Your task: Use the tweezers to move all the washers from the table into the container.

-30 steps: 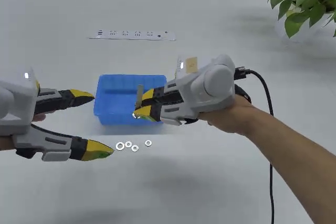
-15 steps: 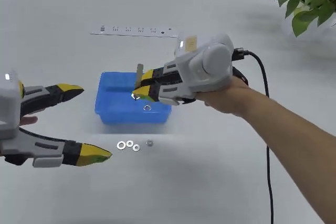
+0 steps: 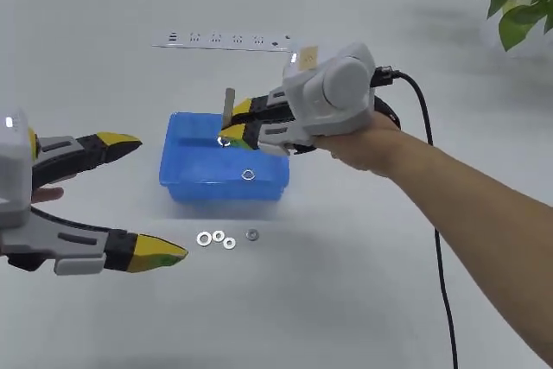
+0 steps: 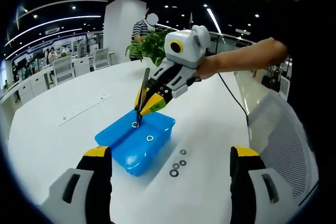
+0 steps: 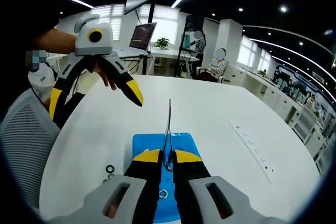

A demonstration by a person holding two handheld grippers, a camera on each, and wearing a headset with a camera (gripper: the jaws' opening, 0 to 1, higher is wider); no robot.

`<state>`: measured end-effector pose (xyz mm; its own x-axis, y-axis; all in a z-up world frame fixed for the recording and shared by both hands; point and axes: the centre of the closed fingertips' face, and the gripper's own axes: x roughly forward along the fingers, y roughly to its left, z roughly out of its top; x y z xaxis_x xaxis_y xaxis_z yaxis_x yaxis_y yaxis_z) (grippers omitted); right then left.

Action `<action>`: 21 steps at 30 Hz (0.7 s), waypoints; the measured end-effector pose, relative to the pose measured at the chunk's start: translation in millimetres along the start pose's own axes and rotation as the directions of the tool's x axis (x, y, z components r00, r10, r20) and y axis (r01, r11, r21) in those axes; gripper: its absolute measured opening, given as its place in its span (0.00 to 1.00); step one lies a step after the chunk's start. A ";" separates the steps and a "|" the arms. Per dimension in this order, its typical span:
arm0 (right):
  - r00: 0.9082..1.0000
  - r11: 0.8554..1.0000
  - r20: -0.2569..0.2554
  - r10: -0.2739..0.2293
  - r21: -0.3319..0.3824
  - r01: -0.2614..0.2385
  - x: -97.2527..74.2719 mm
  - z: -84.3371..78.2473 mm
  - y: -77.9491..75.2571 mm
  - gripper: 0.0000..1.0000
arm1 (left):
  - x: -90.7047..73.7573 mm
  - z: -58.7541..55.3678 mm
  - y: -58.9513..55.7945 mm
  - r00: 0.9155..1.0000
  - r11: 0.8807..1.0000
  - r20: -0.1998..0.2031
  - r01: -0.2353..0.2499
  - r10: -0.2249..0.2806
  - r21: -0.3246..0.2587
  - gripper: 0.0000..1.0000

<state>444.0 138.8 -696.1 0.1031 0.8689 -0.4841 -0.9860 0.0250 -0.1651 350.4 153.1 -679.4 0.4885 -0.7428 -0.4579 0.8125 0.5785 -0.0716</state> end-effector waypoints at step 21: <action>0.998 0.998 -0.036 0.059 0.021 -0.059 28.3 -29.5 -0.5 0.09 | 19.2 18.3 41.3 1.000 0.999 -0.010 0.010 -0.010 0.052 0.91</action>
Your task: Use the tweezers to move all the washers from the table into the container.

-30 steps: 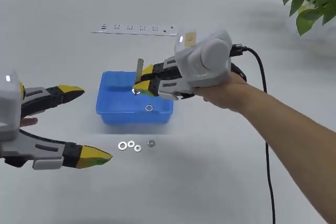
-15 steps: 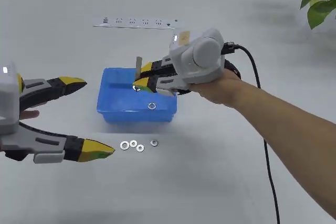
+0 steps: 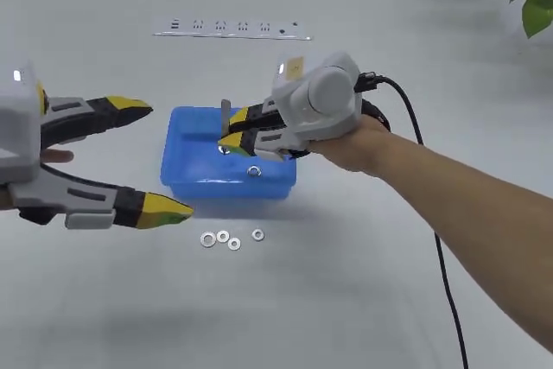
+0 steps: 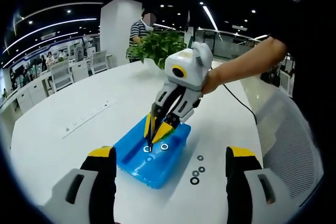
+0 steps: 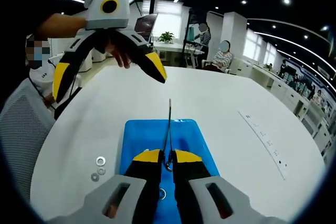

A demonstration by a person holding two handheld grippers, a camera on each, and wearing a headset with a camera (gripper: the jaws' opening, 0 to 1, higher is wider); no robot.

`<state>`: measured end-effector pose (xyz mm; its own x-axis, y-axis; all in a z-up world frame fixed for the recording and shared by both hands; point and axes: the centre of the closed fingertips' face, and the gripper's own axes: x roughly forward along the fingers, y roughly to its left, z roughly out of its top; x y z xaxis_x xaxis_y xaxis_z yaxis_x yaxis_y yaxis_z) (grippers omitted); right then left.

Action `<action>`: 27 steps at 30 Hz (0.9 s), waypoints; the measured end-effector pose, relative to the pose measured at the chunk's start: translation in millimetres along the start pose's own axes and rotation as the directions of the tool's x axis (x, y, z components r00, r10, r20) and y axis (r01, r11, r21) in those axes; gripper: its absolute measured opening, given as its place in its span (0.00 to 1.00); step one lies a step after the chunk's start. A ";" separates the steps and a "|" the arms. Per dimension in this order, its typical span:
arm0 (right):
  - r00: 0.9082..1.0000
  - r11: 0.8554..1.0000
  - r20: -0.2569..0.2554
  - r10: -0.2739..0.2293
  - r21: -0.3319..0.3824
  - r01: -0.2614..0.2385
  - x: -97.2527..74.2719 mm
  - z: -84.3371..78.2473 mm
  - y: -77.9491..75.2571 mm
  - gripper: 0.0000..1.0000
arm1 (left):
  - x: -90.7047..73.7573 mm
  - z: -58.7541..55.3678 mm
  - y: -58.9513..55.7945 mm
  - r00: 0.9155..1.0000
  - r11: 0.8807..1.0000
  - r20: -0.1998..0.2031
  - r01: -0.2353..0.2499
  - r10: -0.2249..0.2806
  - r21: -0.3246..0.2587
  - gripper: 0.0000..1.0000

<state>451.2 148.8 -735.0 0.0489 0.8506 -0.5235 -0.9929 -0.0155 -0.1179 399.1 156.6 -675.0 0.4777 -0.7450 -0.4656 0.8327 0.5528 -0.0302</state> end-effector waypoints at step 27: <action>0.999 1.000 -0.012 0.030 0.006 -0.030 11.0 -13.5 4.4 0.09 | 36.9 11.5 27.8 0.999 0.994 -0.042 0.016 -0.012 0.112 0.42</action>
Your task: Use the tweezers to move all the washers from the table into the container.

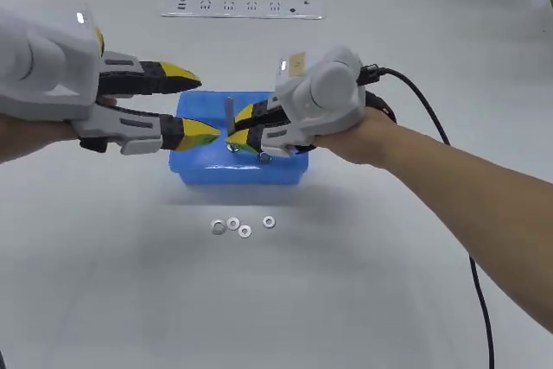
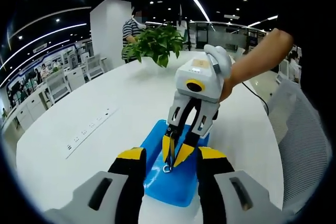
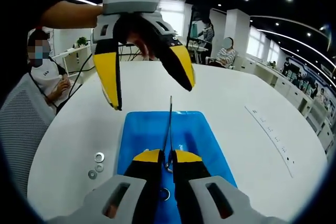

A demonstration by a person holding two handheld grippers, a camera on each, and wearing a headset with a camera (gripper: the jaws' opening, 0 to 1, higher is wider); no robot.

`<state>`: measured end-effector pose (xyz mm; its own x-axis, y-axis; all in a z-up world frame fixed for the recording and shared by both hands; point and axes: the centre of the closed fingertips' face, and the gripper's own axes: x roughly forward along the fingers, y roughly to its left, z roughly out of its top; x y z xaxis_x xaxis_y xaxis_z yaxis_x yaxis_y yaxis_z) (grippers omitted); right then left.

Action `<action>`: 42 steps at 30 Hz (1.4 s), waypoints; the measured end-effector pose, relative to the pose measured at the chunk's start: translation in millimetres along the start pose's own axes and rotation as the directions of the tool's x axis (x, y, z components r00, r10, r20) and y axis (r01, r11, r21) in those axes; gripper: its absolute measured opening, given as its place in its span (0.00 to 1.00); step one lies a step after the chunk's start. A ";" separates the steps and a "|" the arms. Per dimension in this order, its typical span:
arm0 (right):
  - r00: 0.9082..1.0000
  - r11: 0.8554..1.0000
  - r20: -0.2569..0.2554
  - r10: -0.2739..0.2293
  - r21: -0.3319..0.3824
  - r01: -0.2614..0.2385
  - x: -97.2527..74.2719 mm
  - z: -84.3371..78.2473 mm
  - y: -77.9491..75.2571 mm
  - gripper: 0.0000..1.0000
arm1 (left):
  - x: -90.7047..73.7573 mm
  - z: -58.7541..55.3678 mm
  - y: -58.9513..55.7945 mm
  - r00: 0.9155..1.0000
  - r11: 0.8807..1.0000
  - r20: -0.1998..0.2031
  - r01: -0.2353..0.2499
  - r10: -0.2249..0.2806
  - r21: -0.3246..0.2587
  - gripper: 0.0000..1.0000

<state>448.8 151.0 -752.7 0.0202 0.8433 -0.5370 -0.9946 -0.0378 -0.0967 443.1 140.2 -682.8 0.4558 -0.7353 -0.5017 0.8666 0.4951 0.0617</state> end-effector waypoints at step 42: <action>1.000 1.000 -0.015 -0.004 -0.025 0.004 -5.6 7.0 4.2 0.14 | 15.2 16.0 -10.4 0.996 0.991 -0.012 0.086 -0.085 0.100 0.05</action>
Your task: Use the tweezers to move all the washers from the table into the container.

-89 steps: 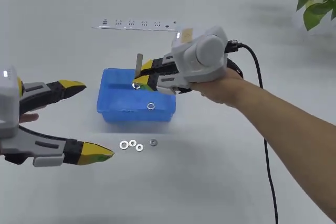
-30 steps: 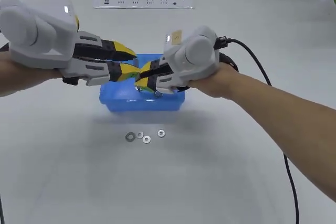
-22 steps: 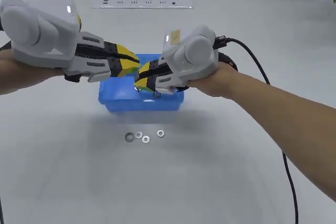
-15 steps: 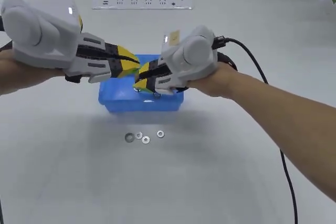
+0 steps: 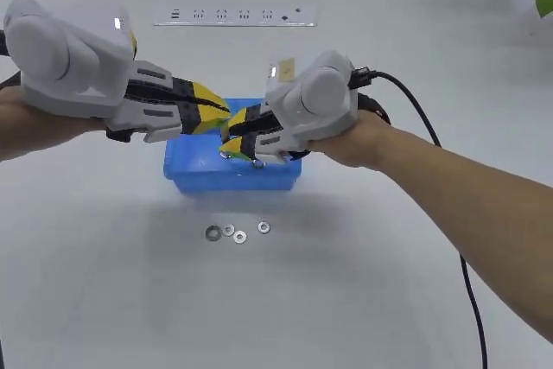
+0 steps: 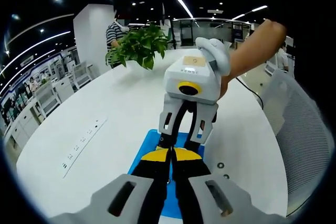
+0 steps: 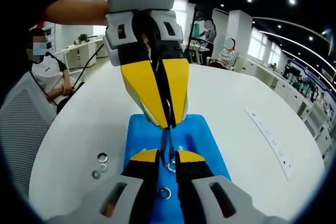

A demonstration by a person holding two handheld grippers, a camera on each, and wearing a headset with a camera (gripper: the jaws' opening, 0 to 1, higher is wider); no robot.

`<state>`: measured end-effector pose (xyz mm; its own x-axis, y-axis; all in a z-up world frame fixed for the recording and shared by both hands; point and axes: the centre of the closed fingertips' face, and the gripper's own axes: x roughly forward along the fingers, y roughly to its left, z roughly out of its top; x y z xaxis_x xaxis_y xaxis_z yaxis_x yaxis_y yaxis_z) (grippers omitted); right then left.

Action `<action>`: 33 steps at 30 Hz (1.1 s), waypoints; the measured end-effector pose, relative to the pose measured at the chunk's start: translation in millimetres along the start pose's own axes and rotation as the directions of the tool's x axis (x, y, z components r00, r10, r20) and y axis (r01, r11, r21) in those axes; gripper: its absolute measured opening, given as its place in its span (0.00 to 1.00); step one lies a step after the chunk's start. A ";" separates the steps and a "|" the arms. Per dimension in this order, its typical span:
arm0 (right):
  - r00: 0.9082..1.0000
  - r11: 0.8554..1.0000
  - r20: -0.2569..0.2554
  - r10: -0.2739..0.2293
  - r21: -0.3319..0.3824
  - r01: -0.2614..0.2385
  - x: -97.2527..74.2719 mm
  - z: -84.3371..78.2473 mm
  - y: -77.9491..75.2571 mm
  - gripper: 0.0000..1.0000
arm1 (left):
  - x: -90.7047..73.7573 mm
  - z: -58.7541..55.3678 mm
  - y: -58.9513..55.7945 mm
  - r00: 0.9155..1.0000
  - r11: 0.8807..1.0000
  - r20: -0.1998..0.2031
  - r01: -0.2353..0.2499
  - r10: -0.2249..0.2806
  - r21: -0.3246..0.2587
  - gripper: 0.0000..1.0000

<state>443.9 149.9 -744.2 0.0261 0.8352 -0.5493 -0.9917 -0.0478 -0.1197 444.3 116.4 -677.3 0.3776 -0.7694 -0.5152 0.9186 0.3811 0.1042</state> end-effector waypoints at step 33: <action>0.989 0.984 0.025 -0.148 0.102 0.144 -64.5 17.7 23.6 0.35 | -29.2 36.9 -26.7 0.999 1.000 0.035 0.010 -0.011 0.021 0.05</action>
<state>416.5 104.7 -696.9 0.1691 0.8467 -0.5045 -0.9851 0.1296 -0.1126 413.1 109.8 -633.6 0.3714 -0.7910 -0.4862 0.9247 0.3622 0.1171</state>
